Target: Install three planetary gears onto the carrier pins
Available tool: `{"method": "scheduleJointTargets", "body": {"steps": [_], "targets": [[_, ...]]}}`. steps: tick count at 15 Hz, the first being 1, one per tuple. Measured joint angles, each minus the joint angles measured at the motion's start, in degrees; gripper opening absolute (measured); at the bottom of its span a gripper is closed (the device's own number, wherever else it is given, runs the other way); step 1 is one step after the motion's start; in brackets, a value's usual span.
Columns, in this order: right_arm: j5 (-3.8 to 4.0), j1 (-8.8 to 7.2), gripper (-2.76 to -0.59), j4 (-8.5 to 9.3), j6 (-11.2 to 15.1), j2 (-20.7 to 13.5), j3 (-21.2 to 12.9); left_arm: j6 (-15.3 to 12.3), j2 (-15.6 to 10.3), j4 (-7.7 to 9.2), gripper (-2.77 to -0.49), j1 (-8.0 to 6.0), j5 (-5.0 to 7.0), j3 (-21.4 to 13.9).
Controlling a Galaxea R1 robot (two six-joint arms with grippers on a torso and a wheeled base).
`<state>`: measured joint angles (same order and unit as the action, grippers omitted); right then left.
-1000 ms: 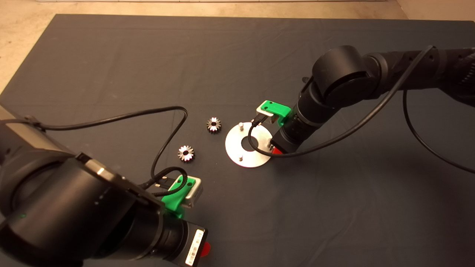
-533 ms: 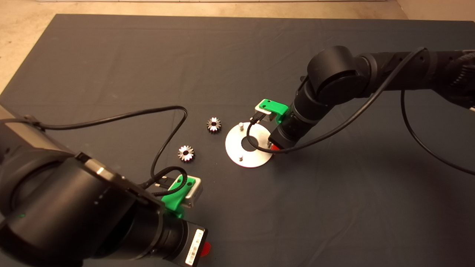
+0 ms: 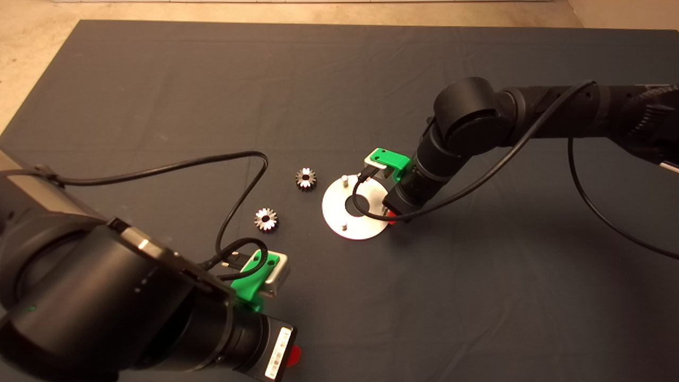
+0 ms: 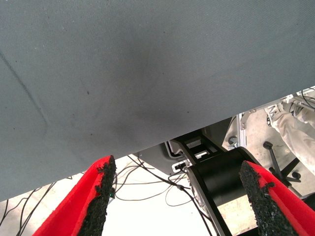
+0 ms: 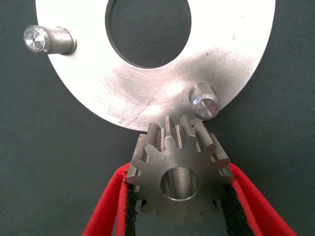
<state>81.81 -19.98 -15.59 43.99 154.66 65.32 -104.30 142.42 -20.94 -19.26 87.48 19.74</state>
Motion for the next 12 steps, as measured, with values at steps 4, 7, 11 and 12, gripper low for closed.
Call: {"method": "scheduleJointTargets", "body": {"steps": [4,7,11,12], "targets": [[-0.54,-0.02,-2.4,-0.06,-1.4,0.9,2.9,0.0,0.0,0.0,-1.48,0.0,0.0,0.0],[-0.85,-0.02,-2.4,-0.06,-1.5,2.2,3.9,0.0,0.0,0.0,-1.48,0.01,0.0,0.0],[-1.77,-0.02,-2.41,-0.08,-1.5,3.0,4.8,0.0,0.0,0.0,-1.48,0.0,-0.01,0.0],[-1.72,0.0,-2.41,-0.09,-1.6,3.0,5.0,0.0,0.0,0.0,-1.48,0.0,0.0,0.0]]}}
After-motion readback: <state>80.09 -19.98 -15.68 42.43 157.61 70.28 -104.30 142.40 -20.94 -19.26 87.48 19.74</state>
